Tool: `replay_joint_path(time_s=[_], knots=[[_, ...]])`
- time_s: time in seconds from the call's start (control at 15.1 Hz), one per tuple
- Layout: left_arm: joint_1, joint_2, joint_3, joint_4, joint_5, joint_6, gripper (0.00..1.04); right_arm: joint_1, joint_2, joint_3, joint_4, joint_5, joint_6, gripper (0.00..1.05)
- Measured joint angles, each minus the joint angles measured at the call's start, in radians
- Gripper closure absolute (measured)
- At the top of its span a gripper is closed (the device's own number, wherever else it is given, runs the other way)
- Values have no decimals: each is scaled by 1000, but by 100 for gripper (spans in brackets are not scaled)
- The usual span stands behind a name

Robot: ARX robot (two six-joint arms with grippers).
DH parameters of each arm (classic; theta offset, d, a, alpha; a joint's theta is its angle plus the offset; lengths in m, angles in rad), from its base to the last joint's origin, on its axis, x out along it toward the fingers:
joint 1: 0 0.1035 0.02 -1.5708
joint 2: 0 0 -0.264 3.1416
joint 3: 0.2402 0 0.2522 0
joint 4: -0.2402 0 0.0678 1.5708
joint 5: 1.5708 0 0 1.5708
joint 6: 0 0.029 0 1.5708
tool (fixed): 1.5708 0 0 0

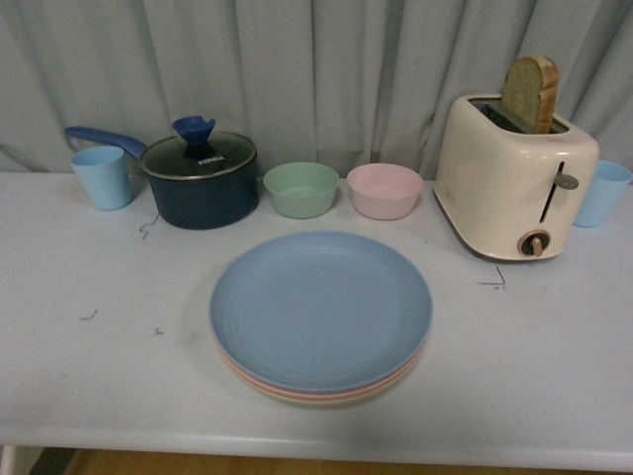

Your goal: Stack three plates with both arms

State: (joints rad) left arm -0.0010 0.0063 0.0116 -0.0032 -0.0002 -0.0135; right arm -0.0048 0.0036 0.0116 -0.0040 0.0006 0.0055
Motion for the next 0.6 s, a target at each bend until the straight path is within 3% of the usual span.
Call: replay_joint_path(time_s=[0.13, 0.27, 0.4, 0.6], knots=[[0, 0, 0, 0, 0, 0, 7, 0, 0, 0, 0, 0, 0, 57], [0, 0, 0, 0, 0, 0, 7, 0, 0, 0, 0, 0, 0, 28], [0, 0, 0, 0, 0, 0, 7, 0, 0, 0, 0, 0, 0, 5], [0, 0, 0, 0, 0, 0, 7, 0, 0, 0, 0, 0, 0, 6]])
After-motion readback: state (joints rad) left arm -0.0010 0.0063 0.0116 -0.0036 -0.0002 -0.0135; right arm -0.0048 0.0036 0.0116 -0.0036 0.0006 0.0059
